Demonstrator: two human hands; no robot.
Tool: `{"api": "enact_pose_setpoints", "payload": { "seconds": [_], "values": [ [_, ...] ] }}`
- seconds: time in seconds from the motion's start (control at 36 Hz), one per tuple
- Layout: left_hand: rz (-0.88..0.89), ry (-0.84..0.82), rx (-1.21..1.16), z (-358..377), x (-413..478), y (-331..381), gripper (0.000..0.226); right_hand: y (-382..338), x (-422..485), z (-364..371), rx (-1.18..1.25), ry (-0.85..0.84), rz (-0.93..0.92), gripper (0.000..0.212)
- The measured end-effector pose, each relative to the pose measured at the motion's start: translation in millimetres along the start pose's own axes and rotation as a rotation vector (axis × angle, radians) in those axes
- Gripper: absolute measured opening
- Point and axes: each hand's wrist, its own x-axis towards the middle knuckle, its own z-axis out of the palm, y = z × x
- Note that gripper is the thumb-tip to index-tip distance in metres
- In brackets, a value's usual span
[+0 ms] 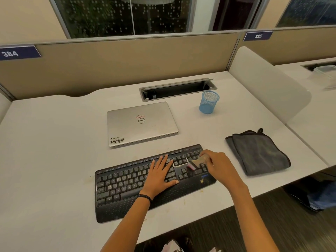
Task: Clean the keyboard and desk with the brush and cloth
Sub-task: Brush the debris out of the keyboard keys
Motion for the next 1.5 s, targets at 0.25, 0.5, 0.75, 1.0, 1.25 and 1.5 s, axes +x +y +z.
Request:
{"api": "enact_pose_setpoints", "payload": {
  "seconds": [0.25, 0.5, 0.75, 1.0, 1.25, 1.5],
  "values": [
    [-0.006, -0.004, 0.014, -2, -1, 1, 0.105, 2, 2, -7, -0.092, -0.110, 0.079, 0.027],
    [-0.004, -0.004, 0.003, -4, -1, 3, 0.111, -3, -2, -3, -0.014, -0.098, 0.075, 0.025],
    [-0.005, -0.009, 0.003, -3, -1, 2, 0.105, -11, -4, -3, -0.110, -0.071, 0.064, 0.030],
    [-0.004, -0.008, 0.010, -4, -1, 2, 0.110, -14, 0, -1, -0.199, -0.067, 0.046, 0.031],
    [-0.006, -0.016, 0.019, -2, 0, 1, 0.113, -12, -2, -2, -0.184, -0.068, 0.053, 0.028],
    [0.000, -0.004, 0.024, -1, 0, 0, 0.112, 4, -13, -7, -0.068, -0.101, 0.030, 0.026]
  ]
}}
